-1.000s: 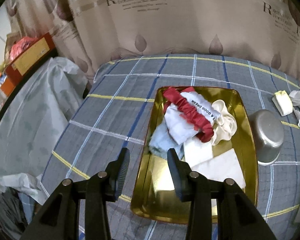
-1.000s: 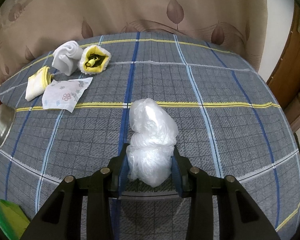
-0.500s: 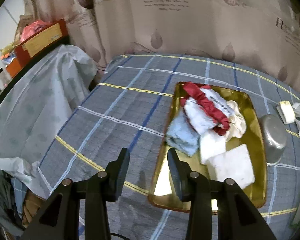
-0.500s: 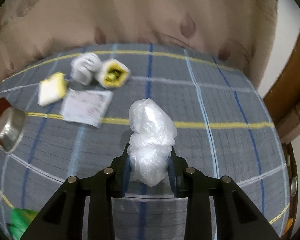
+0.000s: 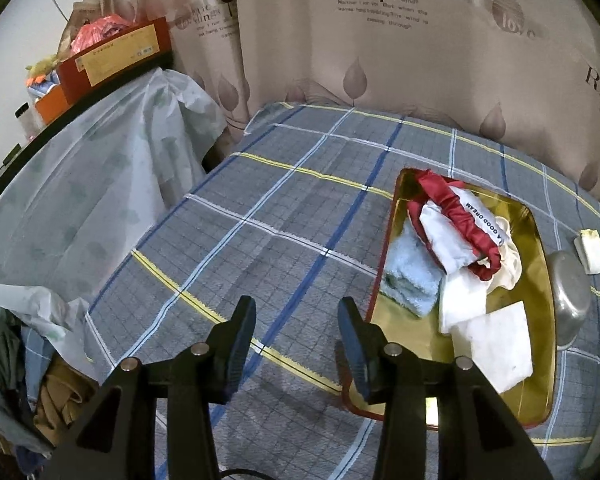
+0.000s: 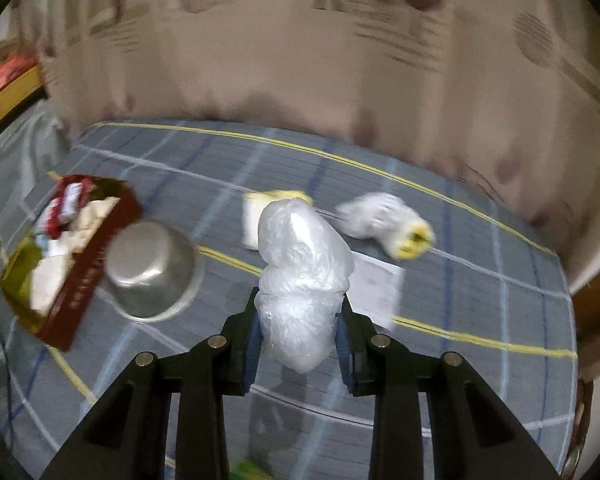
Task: Organize soft objects
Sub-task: 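Carry the plastic bag with the right gripper into the tray and release, then move the right gripper to the printed wipe packet and grasp it, then grasp the yellow-trimmed white towel with the left gripper while the right gripper holds the wipe packet, then carry the yellow-trimmed towel with the left gripper over the gold tray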
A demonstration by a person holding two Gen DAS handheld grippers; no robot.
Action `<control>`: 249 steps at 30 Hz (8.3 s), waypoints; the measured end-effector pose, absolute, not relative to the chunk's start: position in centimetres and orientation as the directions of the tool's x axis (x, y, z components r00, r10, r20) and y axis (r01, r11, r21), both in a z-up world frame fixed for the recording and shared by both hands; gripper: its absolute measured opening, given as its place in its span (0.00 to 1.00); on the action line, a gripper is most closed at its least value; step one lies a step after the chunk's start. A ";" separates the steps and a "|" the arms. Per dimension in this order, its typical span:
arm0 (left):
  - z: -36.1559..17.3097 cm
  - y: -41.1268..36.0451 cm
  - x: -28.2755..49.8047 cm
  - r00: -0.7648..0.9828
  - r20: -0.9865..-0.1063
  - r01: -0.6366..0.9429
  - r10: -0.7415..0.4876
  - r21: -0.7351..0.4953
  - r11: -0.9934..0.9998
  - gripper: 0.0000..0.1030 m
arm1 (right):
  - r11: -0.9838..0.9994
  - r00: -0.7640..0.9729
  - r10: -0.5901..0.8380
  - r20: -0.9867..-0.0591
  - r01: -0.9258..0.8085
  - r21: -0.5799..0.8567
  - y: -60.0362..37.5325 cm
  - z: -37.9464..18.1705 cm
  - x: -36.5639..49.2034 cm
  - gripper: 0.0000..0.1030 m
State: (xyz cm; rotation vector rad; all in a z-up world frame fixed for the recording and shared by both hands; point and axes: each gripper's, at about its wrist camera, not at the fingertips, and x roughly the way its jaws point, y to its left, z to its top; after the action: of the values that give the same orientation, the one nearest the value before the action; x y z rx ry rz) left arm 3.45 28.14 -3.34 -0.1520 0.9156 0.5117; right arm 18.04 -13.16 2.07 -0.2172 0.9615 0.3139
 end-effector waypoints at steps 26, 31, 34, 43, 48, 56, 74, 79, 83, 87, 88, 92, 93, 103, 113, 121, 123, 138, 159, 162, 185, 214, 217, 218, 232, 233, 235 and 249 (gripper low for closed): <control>-3.3 31.1 2.2 0.484 -0.790 -0.586 0.375 0.025 0.810 0.42 | 0.756 0.333 0.399 -0.854 -0.647 0.101 10.0 -1.9 15.5 0.28; -3.4 31.2 2.2 0.482 -0.792 -0.588 0.374 0.025 0.809 0.42 | 0.775 0.332 0.364 -0.870 -0.625 0.086 11.6 -3.5 16.8 0.28; -3.5 31.2 2.3 0.480 -0.792 -0.586 0.376 0.029 0.810 0.42 | 0.788 0.366 0.327 -0.871 -0.615 0.038 12.3 -4.1 17.2 0.29; -3.6 31.3 2.3 0.482 -0.796 -0.584 0.366 0.019 0.812 0.42 | 0.785 0.378 0.306 -0.874 -0.619 0.007 13.3 -5.0 17.4 0.32; -3.7 31.0 2.3 0.482 -0.796 -0.580 0.366 0.024 0.814 0.42 | 0.782 0.387 0.302 -0.871 -0.623 -0.006 13.4 -4.9 17.3 0.34; -3.8 30.7 2.3 0.487 -0.795 -0.575 0.363 0.021 0.818 0.42 | 0.777 0.395 0.320 -0.861 -0.629 0.001 13.2 -4.0 16.6 0.49; -3.7 29.9 2.6 0.484 -0.790 -0.558 0.375 0.052 0.828 0.42 | 0.808 0.448 0.345 -0.825 -0.589 0.019 5.6 0.8 14.4 0.55; -3.7 29.2 2.7 0.486 -0.784 -0.545 0.385 0.072 0.835 0.42 | 0.849 0.489 0.285 -0.824 -0.529 -0.020 -0.2 2.1 15.1 0.60; -3.7 28.8 2.8 0.485 -0.781 -0.534 0.393 0.092 0.841 0.42 | 0.889 0.526 0.202 -0.826 -0.453 -0.070 -5.8 2.4 16.4 0.60; -3.9 28.6 2.9 0.481 -0.782 -0.527 0.396 0.103 0.843 0.42 | 0.930 0.525 0.141 -0.840 -0.361 -0.070 -11.6 2.2 18.2 0.61; -3.9 28.6 3.0 0.480 -0.782 -0.527 0.398 0.106 0.843 0.42 | 0.937 0.521 0.123 -0.844 -0.342 -0.074 -12.7 2.0 18.6 0.61; -4.2 28.4 3.1 0.472 -0.783 -0.523 0.404 0.120 0.844 0.42 | 0.959 0.482 0.080 -0.872 -0.275 -0.064 -16.7 0.5 20.6 0.67; -4.2 28.4 3.1 0.472 -0.784 -0.520 0.404 0.123 0.845 0.42 | 0.963 0.474 0.079 -0.877 -0.263 -0.055 -17.3 0.1 21.0 0.70; -4.6 27.3 3.5 0.476 -0.781 -0.489 0.405 0.149 0.860 0.42 | 0.980 0.392 0.102 -0.914 -0.199 0.024 -18.7 -5.5 25.3 0.74; -3.5 25.9 4.2 0.490 -0.770 -0.466 0.408 0.164 0.870 0.42 | 0.979 0.352 0.103 -0.930 -0.199 0.033 -17.8 -8.8 29.1 0.81; -1.8 21.5 6.5 0.520 -0.773 -0.365 0.363 0.184 0.913 0.42 | 0.974 0.413 0.107 -0.905 -0.228 0.010 -18.5 -9.4 28.7 0.53; -1.4 19.4 7.7 0.539 -0.772 -0.316 0.336 0.184 0.931 0.42 | 0.973 0.423 0.116 -0.899 -0.230 0.017 -19.3 -9.2 28.3 0.36; -1.5 2.3 17.3 0.576 -0.818 0.024 0.011 0.030 0.999 0.42 | 0.988 0.537 0.036 -0.843 -0.145 -0.050 -28.0 -8.5 21.2 0.27; -6.6 -5.9 29.8 0.381 -0.899 -0.040 -0.217 -0.251 0.967 0.57 | 0.991 0.554 0.077 -0.829 -0.131 0.004 -29.0 -9.1 21.0 0.31; -6.9 -6.1 30.4 0.382 -0.907 -0.060 -0.178 -0.216 0.974 0.62 | 0.991 0.553 0.083 -0.829 -0.133 0.011 -29.1 -9.1 21.0 0.32; -10.0 -6.9 32.9 0.410 -0.912 -0.121 -0.026 -0.083 0.989 0.72 | 0.991 0.551 0.094 -0.829 -0.134 0.022 -29.2 -9.1 20.9 0.34; -6.7 -5.8 30.3 0.453 -0.886 0.033 -0.095 -0.090 0.995 0.21 | 0.991 0.551 0.093 -0.829 -0.133 0.023 -29.2 -9.1 20.9 0.34; -6.4 -5.8 30.2 0.449 -0.887 0.036 -0.113 -0.108 0.993 0.20 | 0.991 0.551 0.094 -0.829 -0.132 0.024 -29.2 -9.1 20.9 0.34; -6.2 -5.7 30.1 0.446 -0.886 0.041 -0.124 -0.119 0.992 0.19 | 0.991 0.551 0.094 -0.829 -0.132 0.024 -29.2 -9.1 20.9 0.34; -3.8 -6.0 28.0 0.455 -0.875 0.089 -0.166 -0.141 0.986 0.17 | 0.991 0.551 0.093 -0.829 -0.132 0.023 -29.3 -9.1 20.9 0.34; -3.6 -5.9 27.8 0.455 -0.873 0.091 -0.175 -0.150 0.985 0.17 | 0.991 0.551 0.093 -0.829 -0.132 0.024 -29.3 -9.1 20.9 0.34; -3.2 -5.9 27.5 0.450 -0.873 0.100 -0.188 -0.160 0.982 0.17 | 0.991 0.551 0.093 -0.829 -0.132 0.024 -29.3 -9.1 20.9 0.34; 0.8 -3.0 24.3 0.476 -0.859 0.105 -0.190 -0.159 0.982 0.17 | 0.991 0.551 0.093 -0.829 -0.131 0.024 -29.3 -9.0 20.9 0.34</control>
State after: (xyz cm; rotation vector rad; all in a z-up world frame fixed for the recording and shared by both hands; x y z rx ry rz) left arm 24.28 -2.96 0.85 -0.0883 1.0599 -0.1801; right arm 20.89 -29.30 -9.03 -0.0428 0.9786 0.1327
